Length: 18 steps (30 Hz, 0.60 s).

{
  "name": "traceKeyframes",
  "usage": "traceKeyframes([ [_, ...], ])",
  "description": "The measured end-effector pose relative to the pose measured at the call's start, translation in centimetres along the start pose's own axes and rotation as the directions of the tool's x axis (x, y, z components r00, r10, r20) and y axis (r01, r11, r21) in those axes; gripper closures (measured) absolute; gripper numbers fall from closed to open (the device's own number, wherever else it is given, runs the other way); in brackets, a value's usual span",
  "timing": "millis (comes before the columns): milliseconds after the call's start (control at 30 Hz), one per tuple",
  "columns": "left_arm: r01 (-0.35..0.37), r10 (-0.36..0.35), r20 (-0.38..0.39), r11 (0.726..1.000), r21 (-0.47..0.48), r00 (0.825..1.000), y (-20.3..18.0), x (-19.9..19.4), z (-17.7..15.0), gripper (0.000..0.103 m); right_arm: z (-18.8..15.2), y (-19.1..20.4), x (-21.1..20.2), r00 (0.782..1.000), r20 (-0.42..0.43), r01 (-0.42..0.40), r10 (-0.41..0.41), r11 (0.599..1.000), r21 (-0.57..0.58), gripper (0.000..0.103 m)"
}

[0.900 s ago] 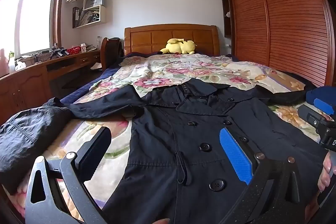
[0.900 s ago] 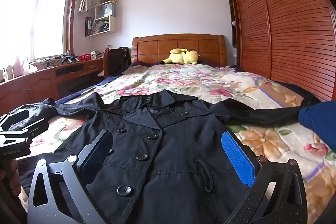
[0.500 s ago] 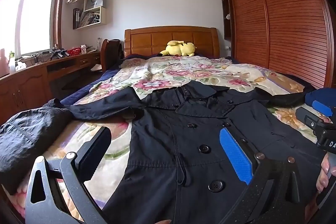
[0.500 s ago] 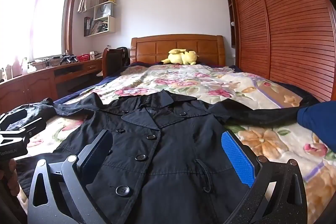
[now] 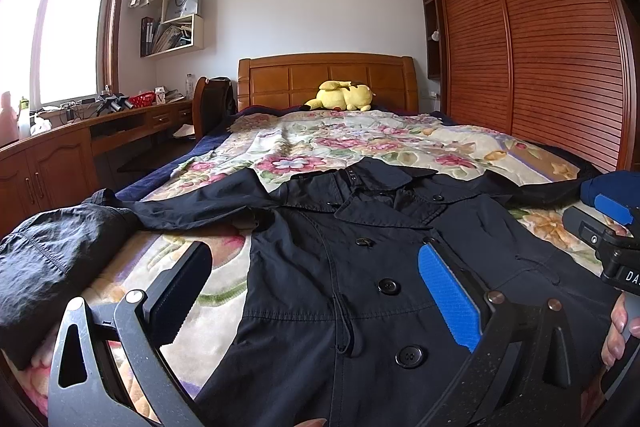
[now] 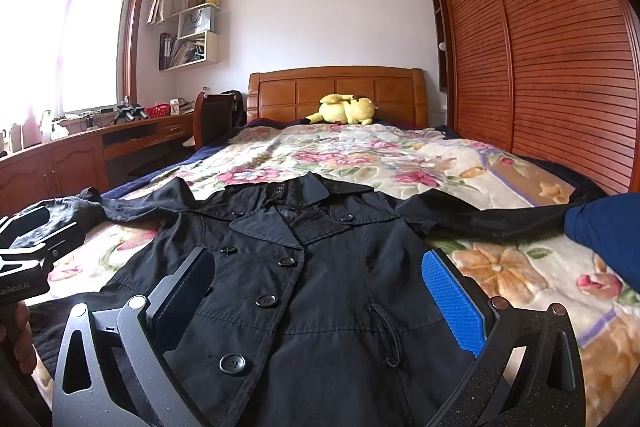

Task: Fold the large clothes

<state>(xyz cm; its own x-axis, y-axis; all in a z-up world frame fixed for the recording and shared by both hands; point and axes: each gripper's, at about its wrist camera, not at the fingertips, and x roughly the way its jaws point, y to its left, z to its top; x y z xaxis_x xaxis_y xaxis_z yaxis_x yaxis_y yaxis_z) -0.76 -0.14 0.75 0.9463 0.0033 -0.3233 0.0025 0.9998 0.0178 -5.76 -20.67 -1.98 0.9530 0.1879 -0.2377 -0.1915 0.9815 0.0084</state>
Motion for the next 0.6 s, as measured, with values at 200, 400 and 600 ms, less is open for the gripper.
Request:
traceKeyframes([
  [200,0.001,-0.001,0.0,1.0,0.001,1.0,0.08,-0.08,-0.01,0.0,0.02,0.0,-0.05,1.0,0.001,0.0,0.0,1.0,0.0,0.0],
  [400,0.0,0.0,0.002,1.0,0.0,1.0,0.12,-0.1,-0.02,0.0,0.05,0.01,-0.05,1.0,0.001,-0.001,0.001,1.0,-0.001,0.0],
  [600,0.001,-0.001,0.003,1.0,-0.001,1.0,0.1,-0.06,-0.02,0.0,0.09,-0.02,-0.08,1.0,0.001,-0.001,0.001,1.0,-0.001,0.0],
])
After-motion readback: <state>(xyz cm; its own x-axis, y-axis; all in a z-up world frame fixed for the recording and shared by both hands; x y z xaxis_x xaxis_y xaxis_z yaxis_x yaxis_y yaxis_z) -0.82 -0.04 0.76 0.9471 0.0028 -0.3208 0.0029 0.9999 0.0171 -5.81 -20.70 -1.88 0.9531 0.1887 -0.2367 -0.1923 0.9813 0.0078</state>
